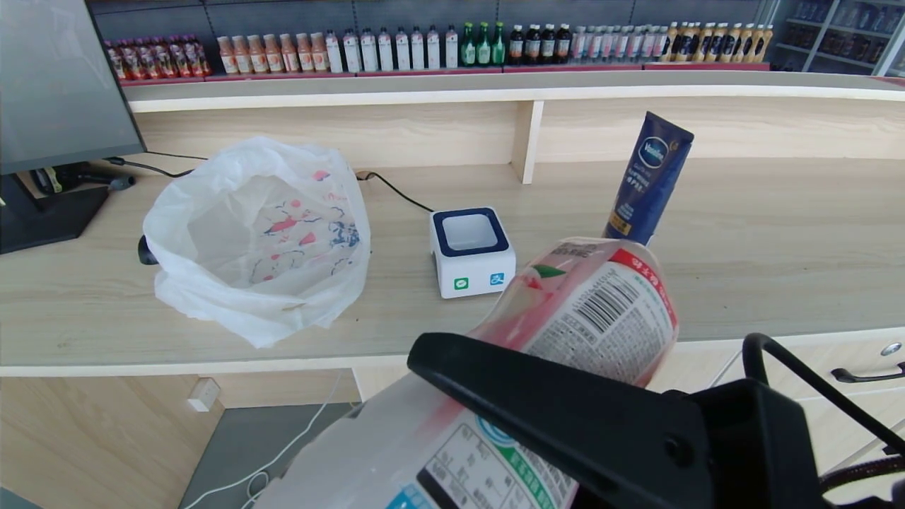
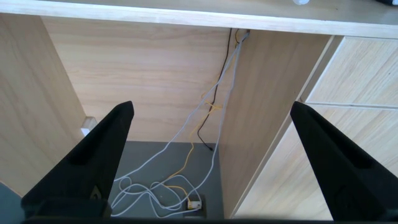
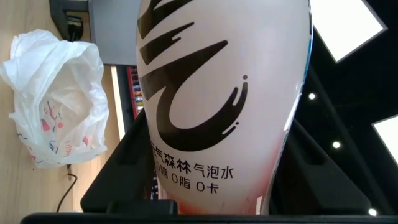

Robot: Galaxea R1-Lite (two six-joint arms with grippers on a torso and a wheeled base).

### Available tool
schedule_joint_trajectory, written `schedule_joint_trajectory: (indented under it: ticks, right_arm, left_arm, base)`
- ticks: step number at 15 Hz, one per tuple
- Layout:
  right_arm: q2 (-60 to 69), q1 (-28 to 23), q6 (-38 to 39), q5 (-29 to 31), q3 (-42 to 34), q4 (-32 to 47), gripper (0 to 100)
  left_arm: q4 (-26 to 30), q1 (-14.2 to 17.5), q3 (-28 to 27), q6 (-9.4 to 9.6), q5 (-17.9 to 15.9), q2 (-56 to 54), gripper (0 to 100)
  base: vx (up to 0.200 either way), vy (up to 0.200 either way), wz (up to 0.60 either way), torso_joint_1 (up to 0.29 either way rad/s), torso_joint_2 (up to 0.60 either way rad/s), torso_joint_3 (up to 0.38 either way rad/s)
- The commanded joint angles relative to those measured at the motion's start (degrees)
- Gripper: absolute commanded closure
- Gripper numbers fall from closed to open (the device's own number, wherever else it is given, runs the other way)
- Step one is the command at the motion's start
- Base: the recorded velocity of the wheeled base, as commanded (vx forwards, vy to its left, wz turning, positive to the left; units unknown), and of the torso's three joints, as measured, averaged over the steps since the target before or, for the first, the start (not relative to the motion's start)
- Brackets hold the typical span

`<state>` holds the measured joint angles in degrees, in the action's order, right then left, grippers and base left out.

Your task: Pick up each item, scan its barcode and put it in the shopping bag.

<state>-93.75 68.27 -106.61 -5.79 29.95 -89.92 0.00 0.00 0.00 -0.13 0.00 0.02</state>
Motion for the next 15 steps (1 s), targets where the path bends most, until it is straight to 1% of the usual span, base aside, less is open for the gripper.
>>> schedule_joint_trajectory:
  ticks: [1,8,9,12,15]
  right_arm:
    - [-0.1,0.0,-0.1,0.0,0.0,-0.1,100]
    - [-0.1,0.0,1.0,0.1,-0.3,-0.1,100]
    - [0.0,-0.2,3.9,0.1,-0.2,-0.1,100]
    - [-0.3,-1.6,15.9,0.3,-1.0,-0.1,100]
    - [-0.3,-1.8,23.1,0.3,-2.5,-0.1,100]
  left_arm:
    - [0.0,0.0,0.0,-0.04,0.0,0.0,0]
    - [0.0,0.0,0.0,-0.04,0.0,0.0,0]
    - [0.0,-0.1,0.0,-0.04,0.0,0.0,0]
    - [0.0,0.0,0.0,-0.04,0.0,0.0,0]
    - [0.0,0.0,0.0,-0.04,0.0,0.0,0]
  base:
    - [0.0,0.0,0.0,0.0,0.0,0.0]
    - [0.0,0.0,0.0,0.0,0.0,0.0]
    - [0.0,0.0,0.0,0.0,0.0,0.0]
    - [0.0,0.0,0.0,0.0,0.0,0.0]
    - [0.0,0.0,0.0,0.0,0.0,0.0]
